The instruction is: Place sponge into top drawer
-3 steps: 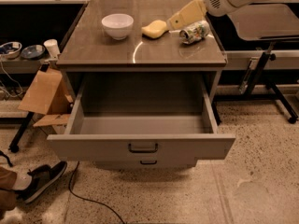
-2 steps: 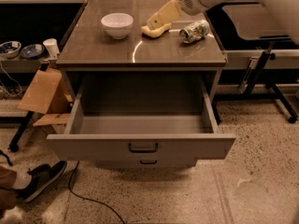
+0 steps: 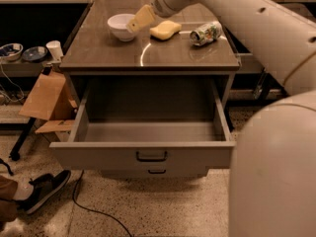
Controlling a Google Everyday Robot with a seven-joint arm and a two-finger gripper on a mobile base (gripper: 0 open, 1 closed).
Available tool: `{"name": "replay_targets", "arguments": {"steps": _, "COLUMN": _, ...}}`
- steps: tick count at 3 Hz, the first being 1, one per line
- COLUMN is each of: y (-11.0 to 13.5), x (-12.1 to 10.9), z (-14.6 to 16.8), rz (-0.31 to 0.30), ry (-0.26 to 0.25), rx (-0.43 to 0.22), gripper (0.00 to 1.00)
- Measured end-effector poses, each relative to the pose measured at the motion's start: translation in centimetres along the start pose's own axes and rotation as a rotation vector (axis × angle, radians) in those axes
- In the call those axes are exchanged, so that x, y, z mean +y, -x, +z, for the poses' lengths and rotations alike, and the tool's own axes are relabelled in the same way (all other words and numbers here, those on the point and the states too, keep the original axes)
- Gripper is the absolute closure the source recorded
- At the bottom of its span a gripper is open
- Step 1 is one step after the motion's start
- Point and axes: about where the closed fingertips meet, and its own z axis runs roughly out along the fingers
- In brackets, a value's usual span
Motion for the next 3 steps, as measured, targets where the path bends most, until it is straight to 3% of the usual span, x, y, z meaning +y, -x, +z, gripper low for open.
{"name": "replay_targets", "arguments": {"steps": 2, "y": -0.6, "x": -2.5, "z": 6.1, "rz": 0.126, "ry": -0.129, "rx": 0.069, "gripper": 0.00}}
{"name": "replay_targets", "arguments": {"steps": 3, "y": -1.6, "x": -4.1, "z": 8.2, "rz": 0.158, "ry": -0.155, "rx": 0.082, "gripper": 0.00}}
